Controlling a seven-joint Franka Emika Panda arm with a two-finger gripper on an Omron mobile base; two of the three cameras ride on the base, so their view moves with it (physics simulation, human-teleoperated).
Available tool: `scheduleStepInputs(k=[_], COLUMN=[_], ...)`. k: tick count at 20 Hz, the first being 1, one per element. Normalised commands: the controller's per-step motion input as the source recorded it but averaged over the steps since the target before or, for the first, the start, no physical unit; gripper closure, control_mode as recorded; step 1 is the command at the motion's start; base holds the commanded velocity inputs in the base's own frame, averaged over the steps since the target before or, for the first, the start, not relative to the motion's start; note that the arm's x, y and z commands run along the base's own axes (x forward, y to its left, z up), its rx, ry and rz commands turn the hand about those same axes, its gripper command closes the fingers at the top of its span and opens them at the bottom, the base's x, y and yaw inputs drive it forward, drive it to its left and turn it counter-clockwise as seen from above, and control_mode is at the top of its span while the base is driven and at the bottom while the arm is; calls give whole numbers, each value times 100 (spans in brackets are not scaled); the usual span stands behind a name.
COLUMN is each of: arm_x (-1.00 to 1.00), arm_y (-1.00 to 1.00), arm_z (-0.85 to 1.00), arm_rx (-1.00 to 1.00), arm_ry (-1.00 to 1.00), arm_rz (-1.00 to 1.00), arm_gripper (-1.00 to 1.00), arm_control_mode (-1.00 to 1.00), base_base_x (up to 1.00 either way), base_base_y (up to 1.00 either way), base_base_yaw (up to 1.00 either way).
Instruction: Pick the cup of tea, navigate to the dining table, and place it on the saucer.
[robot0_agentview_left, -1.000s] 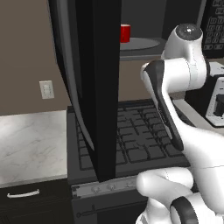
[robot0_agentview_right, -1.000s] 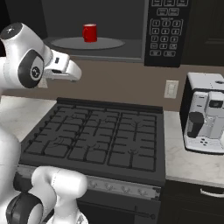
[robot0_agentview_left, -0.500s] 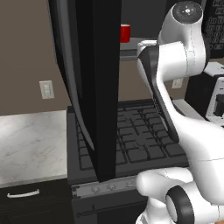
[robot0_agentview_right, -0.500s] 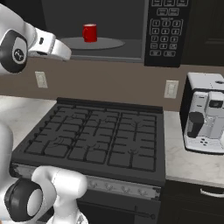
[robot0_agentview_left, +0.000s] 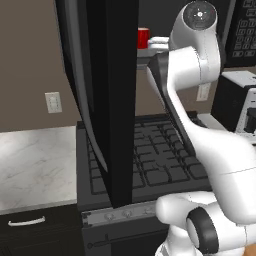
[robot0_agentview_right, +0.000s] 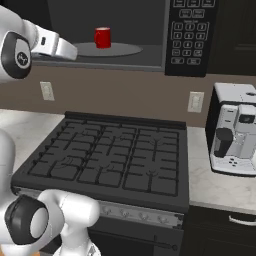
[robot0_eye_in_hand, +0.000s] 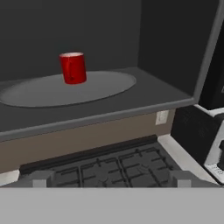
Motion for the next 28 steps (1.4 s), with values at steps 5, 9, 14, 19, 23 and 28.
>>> scheduleStepInputs(k=[5,9,14,19,23,28], arm_x=[58,41,73,81,90,71], arm_y=[15,8,2,0,0,10], arm_z=[29,-3,-29,-36,-10,9], arm_rx=[1,0,0,0,0,0], arm_ry=[2,6,0,0,0,2], arm_rz=[0,0,0,0,0,0], arm_gripper=[-100,-100,-100,-100,-100,-100], arm_control_mode=[-100,-100,-100,-100,-100,-100], base_base_x=[0,0,0,0,0,0], base_base_y=[0,0,0,0,0,0], base_base_yaw=[0,0,0,0,0,0])
